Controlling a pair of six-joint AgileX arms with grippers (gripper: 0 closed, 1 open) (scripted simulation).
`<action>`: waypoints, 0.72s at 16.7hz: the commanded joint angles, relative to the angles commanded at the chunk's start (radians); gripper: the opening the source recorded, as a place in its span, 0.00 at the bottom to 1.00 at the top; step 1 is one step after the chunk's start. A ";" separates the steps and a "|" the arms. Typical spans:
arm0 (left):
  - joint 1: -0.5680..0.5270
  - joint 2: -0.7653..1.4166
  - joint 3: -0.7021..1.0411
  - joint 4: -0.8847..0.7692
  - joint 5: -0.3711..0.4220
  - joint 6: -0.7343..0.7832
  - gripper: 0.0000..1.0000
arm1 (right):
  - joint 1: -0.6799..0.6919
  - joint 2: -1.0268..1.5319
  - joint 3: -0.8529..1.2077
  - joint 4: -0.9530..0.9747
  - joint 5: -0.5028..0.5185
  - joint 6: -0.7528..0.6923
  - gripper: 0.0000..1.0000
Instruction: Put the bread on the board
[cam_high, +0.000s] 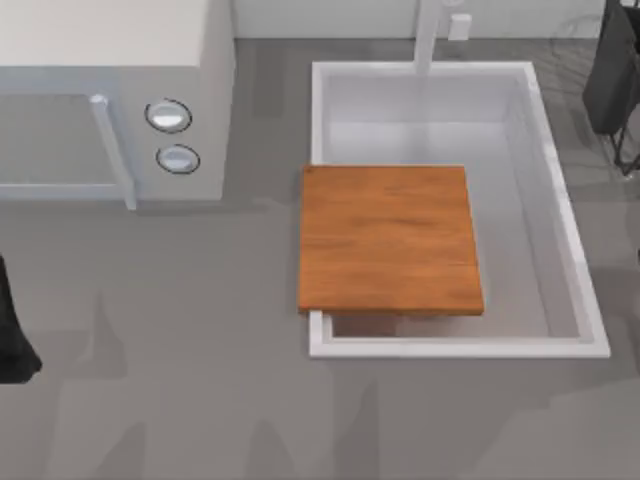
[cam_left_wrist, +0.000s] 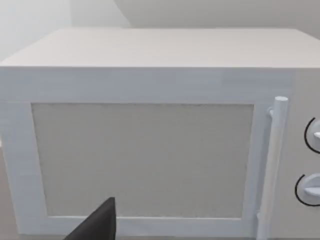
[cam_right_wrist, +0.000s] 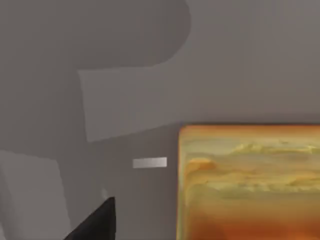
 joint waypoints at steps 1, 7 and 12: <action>0.000 0.000 0.000 0.000 0.000 0.000 1.00 | 0.000 0.016 -0.019 0.032 0.000 0.000 1.00; 0.000 0.000 0.000 0.000 0.000 0.000 1.00 | 0.000 0.037 -0.042 0.066 0.000 0.000 1.00; 0.000 0.000 0.000 0.000 0.000 0.000 1.00 | 0.000 0.037 -0.042 0.066 0.000 0.000 0.62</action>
